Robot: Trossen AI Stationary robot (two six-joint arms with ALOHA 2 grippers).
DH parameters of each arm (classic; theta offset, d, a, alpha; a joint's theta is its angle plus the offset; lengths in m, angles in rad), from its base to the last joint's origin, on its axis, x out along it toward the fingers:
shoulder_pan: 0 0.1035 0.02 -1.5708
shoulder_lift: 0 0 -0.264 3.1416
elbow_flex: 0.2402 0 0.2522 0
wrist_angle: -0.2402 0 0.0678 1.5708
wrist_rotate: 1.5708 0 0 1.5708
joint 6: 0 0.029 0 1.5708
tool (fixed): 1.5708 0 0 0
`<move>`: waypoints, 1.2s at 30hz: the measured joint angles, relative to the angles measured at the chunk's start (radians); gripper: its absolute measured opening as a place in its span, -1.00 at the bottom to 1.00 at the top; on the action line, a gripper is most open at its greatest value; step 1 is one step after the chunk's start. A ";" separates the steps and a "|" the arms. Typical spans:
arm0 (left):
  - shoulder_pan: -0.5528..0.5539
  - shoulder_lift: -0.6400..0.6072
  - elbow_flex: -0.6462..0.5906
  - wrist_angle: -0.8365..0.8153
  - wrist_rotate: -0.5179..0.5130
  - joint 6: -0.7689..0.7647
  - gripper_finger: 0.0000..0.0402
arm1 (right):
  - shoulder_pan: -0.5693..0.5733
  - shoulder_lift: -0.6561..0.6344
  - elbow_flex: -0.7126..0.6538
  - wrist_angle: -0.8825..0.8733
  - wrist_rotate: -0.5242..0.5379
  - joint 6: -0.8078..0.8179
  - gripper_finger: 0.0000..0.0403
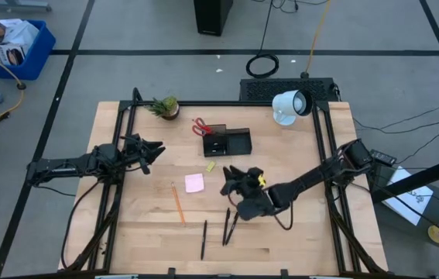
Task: Pick and place office supplies into organizer
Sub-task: Put the right pen into the mesh organizer
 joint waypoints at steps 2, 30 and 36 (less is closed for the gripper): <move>0.000 0.000 0.000 0.000 0.000 0.000 -0.27 | 0.012 0.000 0.000 -0.038 -0.042 0.081 -0.23; 0.000 0.000 0.000 0.000 0.000 0.000 -0.27 | -0.090 0.000 0.252 -0.879 -1.068 0.819 -0.01; 0.000 0.000 0.000 0.000 0.000 0.000 -0.27 | -0.097 0.000 0.254 -0.874 -1.172 0.915 0.24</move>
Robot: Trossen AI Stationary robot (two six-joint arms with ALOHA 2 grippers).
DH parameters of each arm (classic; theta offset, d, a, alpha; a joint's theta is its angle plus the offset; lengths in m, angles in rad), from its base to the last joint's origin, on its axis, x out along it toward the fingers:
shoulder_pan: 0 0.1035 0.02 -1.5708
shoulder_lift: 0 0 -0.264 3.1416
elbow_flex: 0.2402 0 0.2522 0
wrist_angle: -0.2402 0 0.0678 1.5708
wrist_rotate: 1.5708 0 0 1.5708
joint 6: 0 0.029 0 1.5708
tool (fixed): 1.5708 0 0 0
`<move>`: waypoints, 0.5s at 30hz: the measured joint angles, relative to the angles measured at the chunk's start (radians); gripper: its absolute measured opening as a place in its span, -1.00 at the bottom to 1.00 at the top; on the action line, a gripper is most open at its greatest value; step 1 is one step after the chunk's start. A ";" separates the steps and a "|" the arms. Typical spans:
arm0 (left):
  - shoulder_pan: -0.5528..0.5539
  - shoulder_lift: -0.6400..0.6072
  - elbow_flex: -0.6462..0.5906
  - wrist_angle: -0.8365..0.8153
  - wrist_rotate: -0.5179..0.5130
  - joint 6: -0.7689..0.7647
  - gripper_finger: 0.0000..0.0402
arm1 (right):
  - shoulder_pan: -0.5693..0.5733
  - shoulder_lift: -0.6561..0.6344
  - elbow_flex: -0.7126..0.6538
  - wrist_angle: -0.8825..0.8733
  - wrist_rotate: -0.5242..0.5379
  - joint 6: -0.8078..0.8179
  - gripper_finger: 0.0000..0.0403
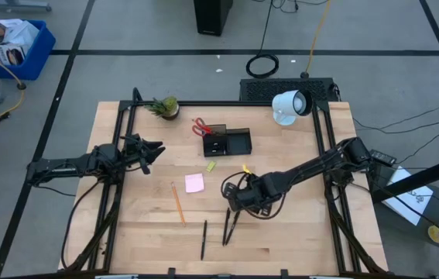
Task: Pick and place office supplies into organizer
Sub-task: Put the right pen into the mesh organizer
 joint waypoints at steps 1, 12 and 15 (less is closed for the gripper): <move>0.000 0.000 0.000 0.000 0.000 0.000 -0.27 | 0.000 0.009 0.001 -0.005 -0.027 0.029 0.27; 0.000 0.000 0.000 -0.002 0.000 0.000 -0.27 | -0.005 0.199 0.258 -0.313 -0.168 0.122 0.47; 0.000 0.000 0.000 -0.002 0.000 0.000 -0.27 | 0.002 0.222 0.313 -0.315 -0.160 0.123 0.49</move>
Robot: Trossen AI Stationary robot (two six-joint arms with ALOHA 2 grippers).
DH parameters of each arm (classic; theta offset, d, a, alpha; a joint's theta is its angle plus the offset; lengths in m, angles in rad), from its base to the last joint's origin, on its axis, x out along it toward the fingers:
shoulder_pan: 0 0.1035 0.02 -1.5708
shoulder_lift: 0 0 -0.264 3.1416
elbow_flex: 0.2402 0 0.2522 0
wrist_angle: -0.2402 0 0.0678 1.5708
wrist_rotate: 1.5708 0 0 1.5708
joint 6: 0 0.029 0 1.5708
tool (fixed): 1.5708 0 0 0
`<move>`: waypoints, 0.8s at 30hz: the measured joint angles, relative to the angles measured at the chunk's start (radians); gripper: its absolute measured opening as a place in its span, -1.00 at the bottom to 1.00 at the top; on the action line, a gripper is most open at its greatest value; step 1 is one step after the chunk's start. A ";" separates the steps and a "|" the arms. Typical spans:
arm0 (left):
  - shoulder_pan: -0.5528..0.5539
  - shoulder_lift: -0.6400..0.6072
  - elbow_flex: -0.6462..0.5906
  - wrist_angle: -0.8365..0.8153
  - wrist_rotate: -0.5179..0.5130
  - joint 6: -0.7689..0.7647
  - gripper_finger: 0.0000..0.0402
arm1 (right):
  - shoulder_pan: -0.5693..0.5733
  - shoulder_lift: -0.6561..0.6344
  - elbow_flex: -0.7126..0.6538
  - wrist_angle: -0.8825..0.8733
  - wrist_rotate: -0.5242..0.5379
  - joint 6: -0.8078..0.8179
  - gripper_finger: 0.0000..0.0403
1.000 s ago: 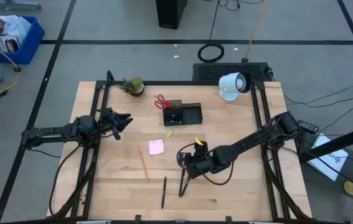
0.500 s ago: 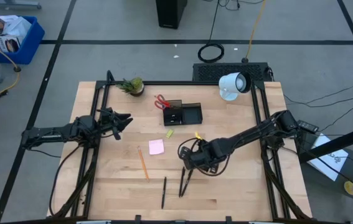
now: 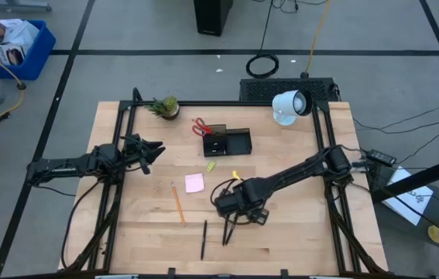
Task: Pick and place office supplies into organizer
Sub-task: Put the right pen into the mesh organizer
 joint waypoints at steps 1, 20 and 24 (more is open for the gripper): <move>0.000 0.000 0.000 0.000 0.000 0.000 -0.27 | 0.001 0.006 0.010 0.012 0.010 0.000 0.50; 0.000 0.000 0.000 0.001 0.000 0.000 -0.27 | -0.020 0.073 -0.036 0.062 0.018 0.023 0.66; 0.000 0.000 0.000 0.001 0.000 0.000 -0.27 | -0.020 0.073 -0.080 0.099 0.019 0.020 0.66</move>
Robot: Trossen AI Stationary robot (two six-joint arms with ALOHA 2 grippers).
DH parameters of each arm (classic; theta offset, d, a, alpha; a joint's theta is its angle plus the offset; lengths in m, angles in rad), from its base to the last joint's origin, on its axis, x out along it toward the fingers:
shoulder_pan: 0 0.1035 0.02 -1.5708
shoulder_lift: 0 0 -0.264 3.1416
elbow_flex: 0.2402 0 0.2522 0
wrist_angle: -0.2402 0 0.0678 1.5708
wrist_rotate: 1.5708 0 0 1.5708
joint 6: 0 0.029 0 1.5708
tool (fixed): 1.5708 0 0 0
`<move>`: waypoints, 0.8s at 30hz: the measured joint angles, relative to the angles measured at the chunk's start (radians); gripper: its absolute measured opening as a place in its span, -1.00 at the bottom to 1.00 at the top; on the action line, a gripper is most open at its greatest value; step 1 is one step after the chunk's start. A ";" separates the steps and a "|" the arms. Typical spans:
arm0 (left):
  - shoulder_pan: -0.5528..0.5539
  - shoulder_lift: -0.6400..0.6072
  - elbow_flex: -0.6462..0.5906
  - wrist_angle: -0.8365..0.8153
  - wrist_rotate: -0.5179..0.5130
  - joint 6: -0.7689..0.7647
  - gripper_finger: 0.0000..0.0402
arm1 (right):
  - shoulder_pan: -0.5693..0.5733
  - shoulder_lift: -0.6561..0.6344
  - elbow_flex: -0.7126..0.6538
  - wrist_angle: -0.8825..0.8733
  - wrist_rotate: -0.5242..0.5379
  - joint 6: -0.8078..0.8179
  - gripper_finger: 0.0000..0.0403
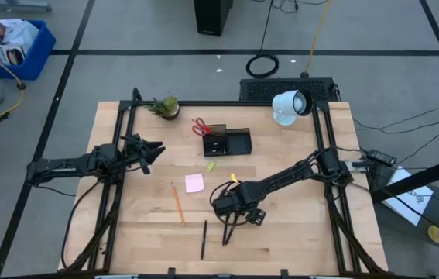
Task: Pick and place office supplies into organizer
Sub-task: Put the right pen into the mesh organizer
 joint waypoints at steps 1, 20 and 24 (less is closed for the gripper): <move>0.000 0.000 0.000 0.000 0.000 0.000 -0.27 | 0.000 0.000 -0.011 0.009 0.000 -0.003 0.66; 0.000 0.000 0.000 0.000 0.000 0.000 -0.27 | -0.002 -0.004 -0.060 0.106 -0.011 -0.029 0.51; 0.000 0.000 0.000 0.000 0.000 0.000 -0.27 | -0.002 -0.004 -0.060 0.126 -0.011 -0.025 0.37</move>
